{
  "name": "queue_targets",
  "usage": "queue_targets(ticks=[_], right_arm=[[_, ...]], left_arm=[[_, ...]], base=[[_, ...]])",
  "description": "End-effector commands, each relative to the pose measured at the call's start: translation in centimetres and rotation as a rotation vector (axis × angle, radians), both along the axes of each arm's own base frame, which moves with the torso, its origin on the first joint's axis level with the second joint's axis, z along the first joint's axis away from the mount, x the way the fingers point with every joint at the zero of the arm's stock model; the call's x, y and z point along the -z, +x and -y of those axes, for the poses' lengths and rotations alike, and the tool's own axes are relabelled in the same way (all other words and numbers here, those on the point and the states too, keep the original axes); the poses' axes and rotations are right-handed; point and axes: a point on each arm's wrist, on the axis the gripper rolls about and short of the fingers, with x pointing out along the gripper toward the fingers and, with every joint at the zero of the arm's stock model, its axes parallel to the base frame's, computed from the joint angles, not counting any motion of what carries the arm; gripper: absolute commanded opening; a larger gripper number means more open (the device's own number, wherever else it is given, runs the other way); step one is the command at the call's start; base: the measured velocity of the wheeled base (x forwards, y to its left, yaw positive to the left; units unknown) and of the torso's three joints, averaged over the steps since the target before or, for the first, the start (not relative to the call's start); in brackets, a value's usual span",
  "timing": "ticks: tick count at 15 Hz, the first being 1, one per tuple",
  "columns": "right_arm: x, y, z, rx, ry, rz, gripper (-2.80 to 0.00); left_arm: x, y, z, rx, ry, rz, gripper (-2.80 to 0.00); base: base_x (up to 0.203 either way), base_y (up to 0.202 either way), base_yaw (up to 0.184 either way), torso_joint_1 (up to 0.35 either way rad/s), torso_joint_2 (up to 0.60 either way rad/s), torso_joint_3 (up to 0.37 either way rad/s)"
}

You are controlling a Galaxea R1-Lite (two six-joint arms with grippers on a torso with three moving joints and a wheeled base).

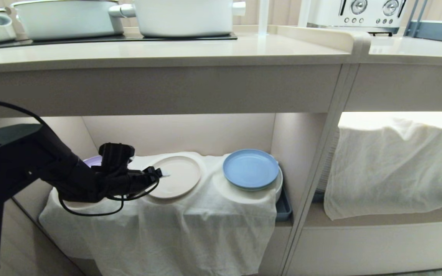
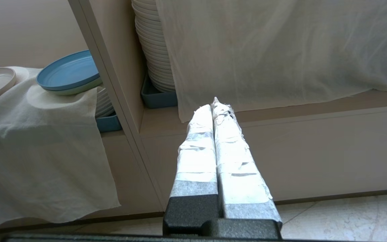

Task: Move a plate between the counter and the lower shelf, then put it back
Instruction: Pick up the plate in the cupboard

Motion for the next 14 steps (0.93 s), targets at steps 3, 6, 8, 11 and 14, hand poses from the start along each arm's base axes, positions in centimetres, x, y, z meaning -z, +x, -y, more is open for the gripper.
queue_targets(ticks=[3, 6, 8, 11, 14], right_arm=[[0.0, 0.01, 0.0, 0.0, 0.001, -0.002, -2.8], [-0.01, 0.01, 0.0, 0.0, 0.001, 0.0, -2.8], [-0.01, 0.01, 0.0, 0.0, 0.001, 0.0, -2.8], [0.0, 0.01, 0.0, 0.0, 0.001, -0.002, -2.8], [0.0, 0.01, 0.0, 0.0, 0.001, -0.002, -2.8]], left_arm=[[0.3, 0.01, -0.08, -0.002, 0.002, -0.006, 0.0], [0.32, 0.01, -0.11, -0.011, 0.011, -0.007, 0.0], [0.38, -0.09, -0.12, -0.011, 0.014, -0.01, 0.0], [0.43, -0.23, -0.07, -0.016, 0.027, -0.013, 0.0], [0.51, -0.24, -0.06, -0.023, 0.034, -0.016, 0.0]], base=[[0.0, 0.0, 0.0, 0.0, 0.0, 0.0], [0.0, 0.0, 0.0, 0.0, 0.0, 0.0], [0.0, 0.0, 0.0, 0.0, 0.0, 0.0], [0.0, 0.0, 0.0, 0.0, 0.0, 0.0], [0.0, 0.0, 0.0, 0.0, 0.0, 0.0]])
